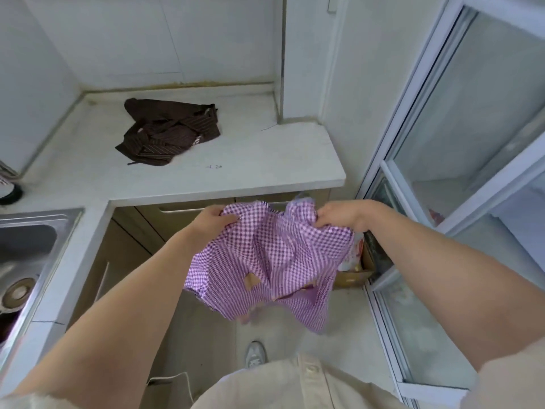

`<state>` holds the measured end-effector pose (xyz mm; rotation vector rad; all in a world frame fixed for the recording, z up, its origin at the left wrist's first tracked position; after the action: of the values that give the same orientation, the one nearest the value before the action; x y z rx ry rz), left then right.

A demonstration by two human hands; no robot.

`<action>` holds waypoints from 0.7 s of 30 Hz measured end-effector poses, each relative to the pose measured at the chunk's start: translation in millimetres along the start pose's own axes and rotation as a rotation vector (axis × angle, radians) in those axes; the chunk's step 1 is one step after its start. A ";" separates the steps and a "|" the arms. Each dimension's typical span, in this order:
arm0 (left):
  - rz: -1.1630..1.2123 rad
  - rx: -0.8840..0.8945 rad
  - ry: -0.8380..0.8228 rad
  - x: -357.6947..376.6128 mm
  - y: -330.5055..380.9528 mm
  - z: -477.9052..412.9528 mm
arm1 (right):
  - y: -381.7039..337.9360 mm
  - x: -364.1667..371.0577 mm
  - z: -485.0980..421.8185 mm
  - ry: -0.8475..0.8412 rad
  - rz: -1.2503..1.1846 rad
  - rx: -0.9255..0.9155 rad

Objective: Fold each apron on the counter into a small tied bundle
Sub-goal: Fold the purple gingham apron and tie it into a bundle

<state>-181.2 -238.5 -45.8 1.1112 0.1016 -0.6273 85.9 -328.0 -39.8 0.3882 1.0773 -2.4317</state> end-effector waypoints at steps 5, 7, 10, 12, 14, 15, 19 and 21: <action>0.256 0.308 0.323 -11.3 32.0 -0.4 | -7.8 -47.0 -7.4 0.855 -0.355 -0.327; 0.363 0.437 0.518 -19.0 46.4 2.7 | -20.4 -60.1 3.2 1.111 -0.450 -0.429; -0.061 0.433 0.427 -13.0 43.3 -5.6 | -29.9 -52.9 5.7 0.950 -0.273 -0.440; -0.704 0.200 -0.016 4.0 15.9 -5.8 | -14.5 -24.4 -7.1 0.474 0.181 -0.230; -1.072 -0.005 -0.409 14.0 -19.7 4.7 | 18.1 9.6 -6.4 -0.069 0.540 0.079; -1.075 -0.014 -0.441 16.2 -28.8 7.4 | 29.8 22.4 -0.3 -0.253 0.579 0.200; -0.479 0.163 -0.104 11.4 -7.6 12.4 | 23.2 19.3 5.5 -0.152 0.451 0.034; -0.279 0.218 -0.005 6.8 11.8 10.4 | 2.5 3.0 9.0 0.009 0.185 -0.095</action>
<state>-171.8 -246.9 -34.2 1.3183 0.1897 -0.9068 84.0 -337.1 -36.8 0.4474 1.1047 -2.2100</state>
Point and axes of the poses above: each hand's wrist, its own z-axis away from the middle knuckle, its own x-axis out of the palm, y = z × x, the point moved 3 cm from there along -z, towards the middle knuckle, and after that the axes turned 10 degrees about y, right-handed, at the moved point
